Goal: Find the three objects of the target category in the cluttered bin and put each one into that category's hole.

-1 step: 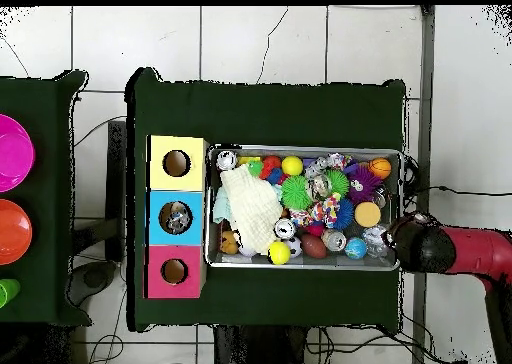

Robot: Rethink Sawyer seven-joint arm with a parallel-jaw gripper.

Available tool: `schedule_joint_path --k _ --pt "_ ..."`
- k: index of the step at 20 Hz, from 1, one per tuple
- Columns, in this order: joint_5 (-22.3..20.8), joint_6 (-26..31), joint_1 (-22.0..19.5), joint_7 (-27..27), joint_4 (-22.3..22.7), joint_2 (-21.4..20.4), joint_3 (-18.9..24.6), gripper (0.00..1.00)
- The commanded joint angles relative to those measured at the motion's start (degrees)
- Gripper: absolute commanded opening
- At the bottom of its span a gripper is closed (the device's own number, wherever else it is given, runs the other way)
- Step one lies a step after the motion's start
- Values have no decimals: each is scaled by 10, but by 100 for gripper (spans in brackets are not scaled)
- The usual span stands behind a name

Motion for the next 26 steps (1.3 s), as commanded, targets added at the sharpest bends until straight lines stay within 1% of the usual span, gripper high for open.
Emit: schedule_joint_path --k 1,3,8,12,15,19,23,26 --pt "33 7 -24 -149 92 -82 75 100" --pt "37 14 -24 -142 99 -91 79 100" --pt "21 5 -18 -120 87 -73 79 100" --pt "23 5 -27 -123 95 -74 86 100" --pt "14 0 -28 -118 84 -54 86 100" --pt "-13 -10 -24 -115 57 -25 80 100" --pt "-20 -14 -31 -124 45 -11 82 100" --pt "-33 -18 -22 -117 32 -1 75 100"
